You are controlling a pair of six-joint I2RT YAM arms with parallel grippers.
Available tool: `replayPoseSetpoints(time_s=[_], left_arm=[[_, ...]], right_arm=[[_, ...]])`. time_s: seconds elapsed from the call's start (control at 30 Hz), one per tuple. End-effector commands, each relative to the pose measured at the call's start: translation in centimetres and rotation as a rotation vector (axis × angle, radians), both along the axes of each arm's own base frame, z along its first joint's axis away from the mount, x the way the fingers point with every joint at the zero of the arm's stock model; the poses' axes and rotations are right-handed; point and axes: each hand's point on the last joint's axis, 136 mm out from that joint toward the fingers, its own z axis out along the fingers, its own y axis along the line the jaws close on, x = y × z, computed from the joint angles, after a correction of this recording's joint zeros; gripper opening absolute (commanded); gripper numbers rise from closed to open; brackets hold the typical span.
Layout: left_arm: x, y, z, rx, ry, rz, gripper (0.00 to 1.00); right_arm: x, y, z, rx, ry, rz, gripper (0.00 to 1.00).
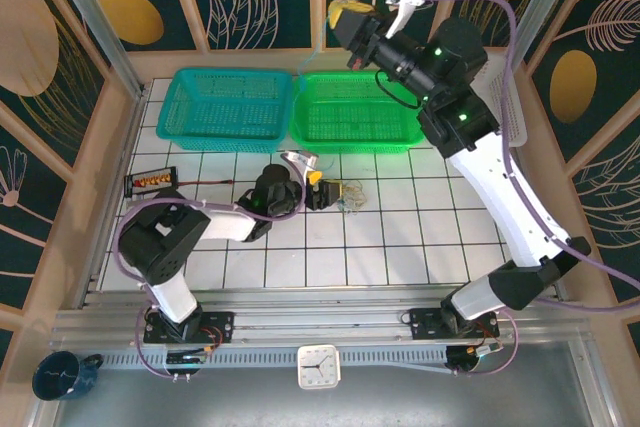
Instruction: Untangle the cables
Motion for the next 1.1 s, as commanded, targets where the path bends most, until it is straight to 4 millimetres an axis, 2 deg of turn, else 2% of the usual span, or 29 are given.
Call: replayPoseSetpoints(time_s=[0.0, 0.37, 0.47, 0.7, 0.87, 1.07], left_arm=[[-0.5, 0.5, 2.6, -0.036, -0.046, 0.011, 0.80], [-0.8, 2.1, 6.2, -0.070, -0.081, 0.073, 0.98], [-0.8, 2.3, 7.3, -0.077, -0.095, 0.083, 0.99], [-0.7, 2.5, 9.5, -0.098, -0.122, 0.097, 0.99], [-0.7, 2.6, 10.7, -0.106, -0.142, 0.101, 0.99], [-0.5, 2.6, 11.6, -0.113, -0.159, 0.106, 0.99]], right_arm=[[0.9, -3.2, 2.3, 0.048, -0.045, -0.083, 0.00], [6.6, -11.7, 1.7, 0.100, -0.010, -0.309, 0.00], [8.1, -14.4, 1.2, 0.103, -0.005, -0.404, 0.00], [12.1, -22.3, -0.9, 0.110, 0.025, -0.651, 0.00], [14.7, -27.3, -3.6, 0.123, 0.080, -0.796, 0.00], [16.5, -30.7, -8.9, 0.124, 0.166, -0.969, 0.00]])
